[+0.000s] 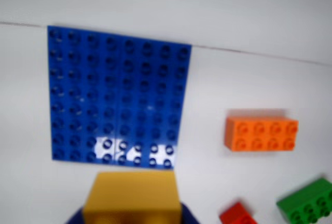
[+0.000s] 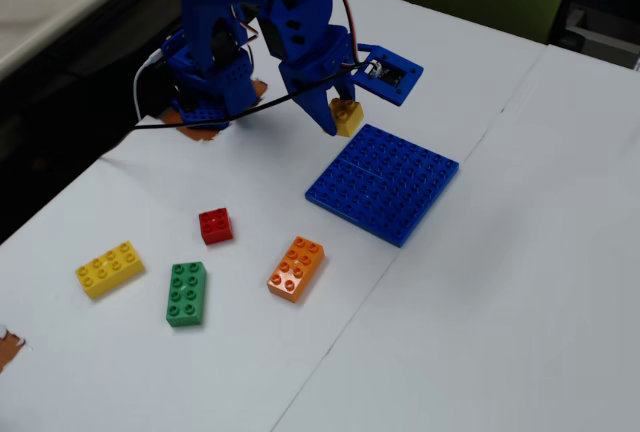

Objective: Pick up the 2x2 yellow block and go up the 8x8 blue block.

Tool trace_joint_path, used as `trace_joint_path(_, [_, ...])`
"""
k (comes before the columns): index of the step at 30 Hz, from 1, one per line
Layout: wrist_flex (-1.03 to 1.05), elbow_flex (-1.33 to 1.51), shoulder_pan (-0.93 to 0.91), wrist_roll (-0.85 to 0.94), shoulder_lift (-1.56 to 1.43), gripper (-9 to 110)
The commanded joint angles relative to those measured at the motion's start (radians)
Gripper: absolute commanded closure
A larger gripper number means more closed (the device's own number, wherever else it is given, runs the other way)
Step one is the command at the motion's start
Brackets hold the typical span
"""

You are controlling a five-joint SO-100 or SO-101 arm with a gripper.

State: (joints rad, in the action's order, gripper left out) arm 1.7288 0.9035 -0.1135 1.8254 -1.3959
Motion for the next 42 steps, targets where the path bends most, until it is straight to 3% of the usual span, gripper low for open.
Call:
trace_joint_path(1, [-0.038, -0.054, 0.037, -0.032, 0.021, 102])
trace_joint_path(13, [-0.15, -0.061, 0.1, -0.14, 0.161, 102])
trace_joint_path(42, [-0.072, -0.101, 0.11, -0.264, 0.213, 102])
